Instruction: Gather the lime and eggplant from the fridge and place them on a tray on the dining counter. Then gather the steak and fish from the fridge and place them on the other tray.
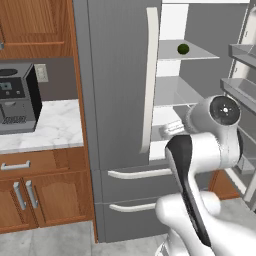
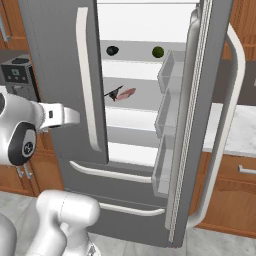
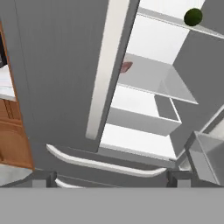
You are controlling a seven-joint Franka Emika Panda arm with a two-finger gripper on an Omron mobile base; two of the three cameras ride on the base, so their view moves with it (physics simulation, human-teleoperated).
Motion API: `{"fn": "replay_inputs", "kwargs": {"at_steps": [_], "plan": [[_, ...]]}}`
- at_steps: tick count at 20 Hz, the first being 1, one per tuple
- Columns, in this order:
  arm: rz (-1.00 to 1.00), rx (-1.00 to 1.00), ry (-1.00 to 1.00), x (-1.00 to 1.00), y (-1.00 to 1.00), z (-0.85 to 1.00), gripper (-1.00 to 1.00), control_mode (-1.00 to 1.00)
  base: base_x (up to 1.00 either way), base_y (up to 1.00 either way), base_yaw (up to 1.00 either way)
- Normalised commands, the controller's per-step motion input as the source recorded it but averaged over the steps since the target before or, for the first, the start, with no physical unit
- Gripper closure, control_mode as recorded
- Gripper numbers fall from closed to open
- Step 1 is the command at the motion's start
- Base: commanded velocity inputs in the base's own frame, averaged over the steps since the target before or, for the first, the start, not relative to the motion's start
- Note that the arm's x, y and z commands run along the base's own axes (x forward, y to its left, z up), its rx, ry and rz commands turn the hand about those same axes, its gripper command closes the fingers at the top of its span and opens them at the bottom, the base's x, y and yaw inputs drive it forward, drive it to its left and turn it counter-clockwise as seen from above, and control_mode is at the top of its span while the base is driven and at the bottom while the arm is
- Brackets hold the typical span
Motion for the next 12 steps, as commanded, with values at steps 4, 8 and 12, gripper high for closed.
{"fn": "replay_inputs", "kwargs": {"at_steps": [4,8,12], "plan": [[0.11,0.28,0.00,0.36,0.00,0.35,-1.00,-1.00,0.00,0.00,0.00],[0.03,0.07,0.00,0.38,0.06,0.06,-1.00,-1.00,0.00,0.00,0.00],[0.00,0.03,0.00,0.34,0.08,0.14,-1.00,-1.00,0.00,0.00,0.00]]}}
